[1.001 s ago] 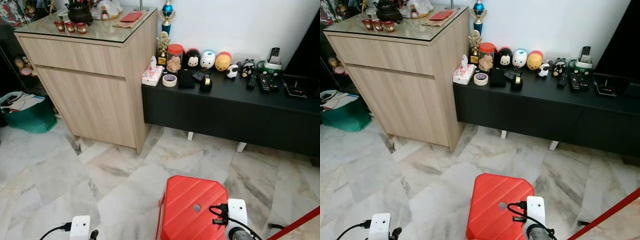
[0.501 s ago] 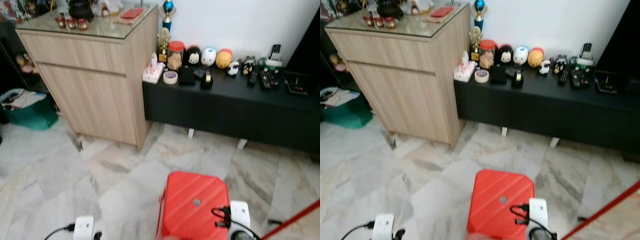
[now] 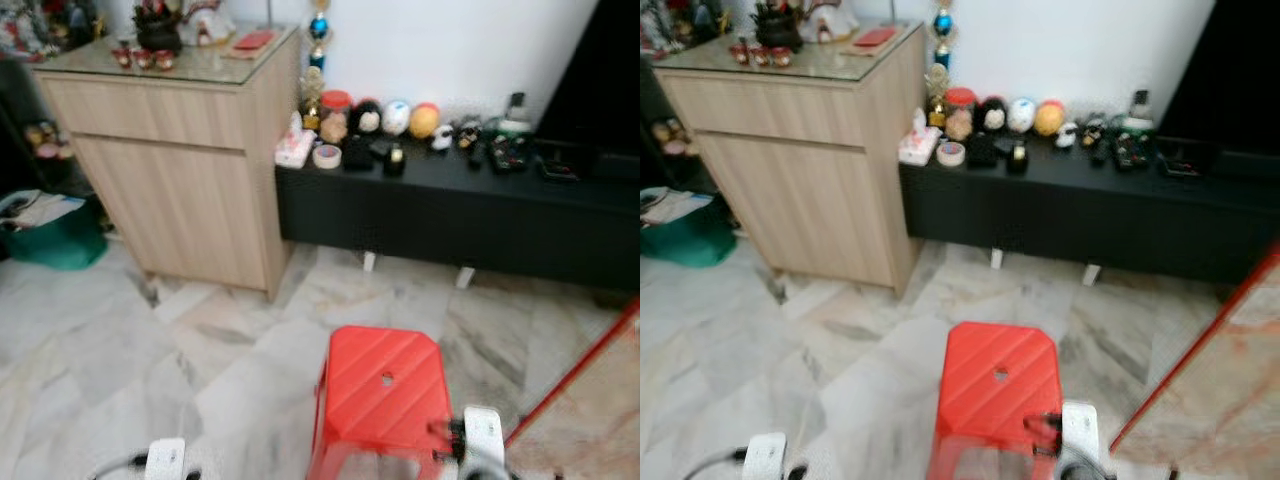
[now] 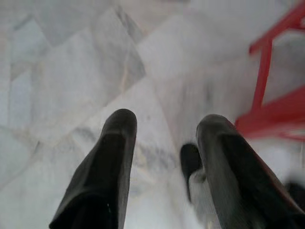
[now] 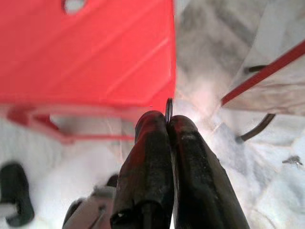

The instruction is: Hang keys on a hook

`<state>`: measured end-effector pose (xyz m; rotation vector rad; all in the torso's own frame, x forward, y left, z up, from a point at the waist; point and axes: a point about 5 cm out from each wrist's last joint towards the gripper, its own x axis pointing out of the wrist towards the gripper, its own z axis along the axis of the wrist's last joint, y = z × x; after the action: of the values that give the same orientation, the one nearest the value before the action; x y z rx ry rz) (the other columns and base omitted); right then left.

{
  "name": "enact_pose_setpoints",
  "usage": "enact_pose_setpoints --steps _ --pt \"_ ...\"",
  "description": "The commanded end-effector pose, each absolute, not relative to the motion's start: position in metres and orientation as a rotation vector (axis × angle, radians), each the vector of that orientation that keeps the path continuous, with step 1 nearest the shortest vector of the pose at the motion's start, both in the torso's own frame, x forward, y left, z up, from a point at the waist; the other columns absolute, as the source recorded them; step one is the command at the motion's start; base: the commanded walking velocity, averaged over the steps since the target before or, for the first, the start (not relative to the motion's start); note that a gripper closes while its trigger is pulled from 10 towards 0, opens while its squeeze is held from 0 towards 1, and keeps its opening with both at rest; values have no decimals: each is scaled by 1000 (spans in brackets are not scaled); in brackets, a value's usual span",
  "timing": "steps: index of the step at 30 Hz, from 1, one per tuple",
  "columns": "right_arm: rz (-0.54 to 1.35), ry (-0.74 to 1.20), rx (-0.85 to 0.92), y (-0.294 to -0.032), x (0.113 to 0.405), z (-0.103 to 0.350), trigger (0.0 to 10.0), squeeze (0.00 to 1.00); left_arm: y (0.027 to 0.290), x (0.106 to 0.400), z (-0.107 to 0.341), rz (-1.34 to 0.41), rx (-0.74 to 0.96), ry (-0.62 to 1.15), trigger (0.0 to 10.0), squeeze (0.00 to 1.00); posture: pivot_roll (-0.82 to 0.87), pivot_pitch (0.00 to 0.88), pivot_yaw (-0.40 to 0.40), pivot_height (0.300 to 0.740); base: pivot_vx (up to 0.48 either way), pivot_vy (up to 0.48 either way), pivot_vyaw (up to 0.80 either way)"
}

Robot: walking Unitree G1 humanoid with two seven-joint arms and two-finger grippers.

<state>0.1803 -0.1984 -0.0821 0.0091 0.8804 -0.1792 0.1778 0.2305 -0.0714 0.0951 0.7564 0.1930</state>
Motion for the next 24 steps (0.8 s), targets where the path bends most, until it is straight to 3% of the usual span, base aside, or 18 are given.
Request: enact_pose_setpoints --steps 1,16,24 --pt "-189 870 19 -202 185 -79 10000 0 228 163 -80 186 90 815 10000 0 -3 0 -7 740 -274 0 0" --pt "-233 897 39 -220 171 -83 10000 0 227 164 -80 187 80 814 10000 0 -1 0 -16 740 -242 0 0" --pt "-225 913 31 -215 173 -83 10000 0 226 167 -79 194 70 804 10000 0 5 0 -26 740 0 0 -737"
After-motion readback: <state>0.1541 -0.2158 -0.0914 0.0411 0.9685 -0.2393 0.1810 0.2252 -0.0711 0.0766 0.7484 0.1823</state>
